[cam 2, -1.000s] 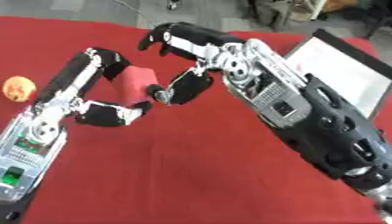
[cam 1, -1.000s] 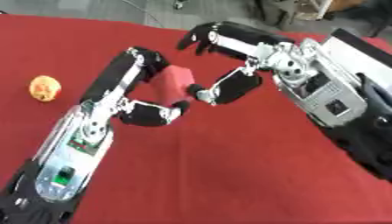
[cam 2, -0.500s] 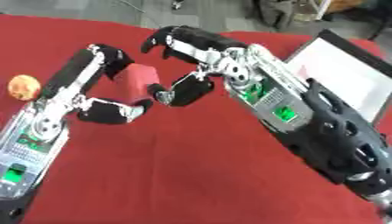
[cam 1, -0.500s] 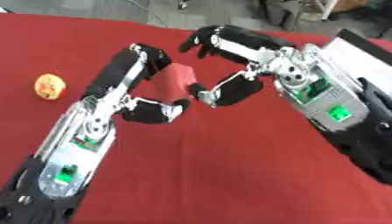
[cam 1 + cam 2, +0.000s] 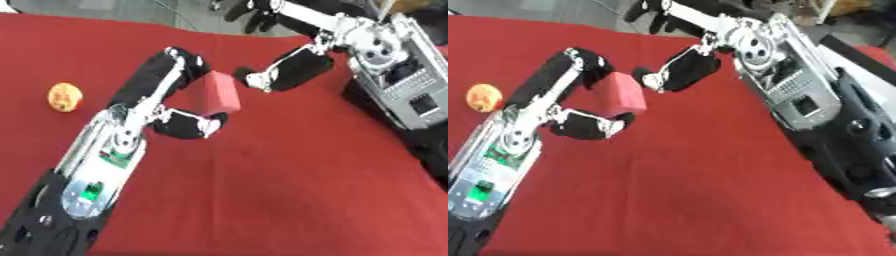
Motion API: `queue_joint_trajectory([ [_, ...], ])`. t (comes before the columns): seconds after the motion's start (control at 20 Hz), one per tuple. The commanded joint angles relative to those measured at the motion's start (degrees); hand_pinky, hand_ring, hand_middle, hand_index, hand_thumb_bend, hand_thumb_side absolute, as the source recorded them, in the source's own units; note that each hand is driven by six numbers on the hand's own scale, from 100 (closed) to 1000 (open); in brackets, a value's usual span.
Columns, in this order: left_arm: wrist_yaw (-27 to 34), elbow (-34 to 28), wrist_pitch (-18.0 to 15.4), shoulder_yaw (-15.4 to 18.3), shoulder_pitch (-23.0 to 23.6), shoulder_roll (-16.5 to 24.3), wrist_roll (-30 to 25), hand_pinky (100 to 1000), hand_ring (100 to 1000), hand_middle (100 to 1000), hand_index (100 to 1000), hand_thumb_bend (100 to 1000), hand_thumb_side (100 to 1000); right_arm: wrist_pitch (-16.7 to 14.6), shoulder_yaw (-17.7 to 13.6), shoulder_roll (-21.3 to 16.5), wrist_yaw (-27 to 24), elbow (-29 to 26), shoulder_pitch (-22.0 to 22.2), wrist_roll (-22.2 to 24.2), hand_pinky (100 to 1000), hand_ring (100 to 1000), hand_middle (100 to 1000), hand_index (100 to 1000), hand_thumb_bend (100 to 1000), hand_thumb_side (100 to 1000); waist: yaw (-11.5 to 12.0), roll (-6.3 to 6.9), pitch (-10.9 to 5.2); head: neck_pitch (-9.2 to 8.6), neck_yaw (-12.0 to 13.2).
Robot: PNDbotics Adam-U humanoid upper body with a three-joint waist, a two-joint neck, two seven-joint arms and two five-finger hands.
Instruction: Pick up the objects with one hand, pass them to the other hand, and then place them into the box on the other side of the table.
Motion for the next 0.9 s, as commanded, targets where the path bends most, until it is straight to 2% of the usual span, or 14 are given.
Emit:
queue_joint_trajectory([
  [0.05, -0.4, -0.9, 0.1, 0.4, -1.4, -0.4, -0.4, 581, 494, 407, 431, 100, 100, 0.0, -0.7, -1.4, -0.3, -0.5, -0.8, 0.3, 830, 804, 894, 863, 303, 178, -0.1, 0.35, -0.79, -0.17, 0.1],
  [0.35, -0.2, -1.5, 0.7, 0.7, -1.8, -0.4, -0.4, 577, 489, 393, 429, 100, 100, 0.2, 0.5, -1.0, -0.2, -0.5, -0.4, 0.4, 829, 804, 895, 864, 319, 226, 0.0, 0.31, -0.81, -0.3, 0.1],
  [0.9, 1.6, -2.7, 1.6, 0.8, -1.9, -0.6, 1.1, 570, 479, 373, 421, 100, 100, 0.8, 2.9, -0.6, 1.0, -0.5, 0.6, 0.3, 833, 810, 895, 866, 327, 231, 0.0, 0.45, -0.88, -0.15, -0.5],
])
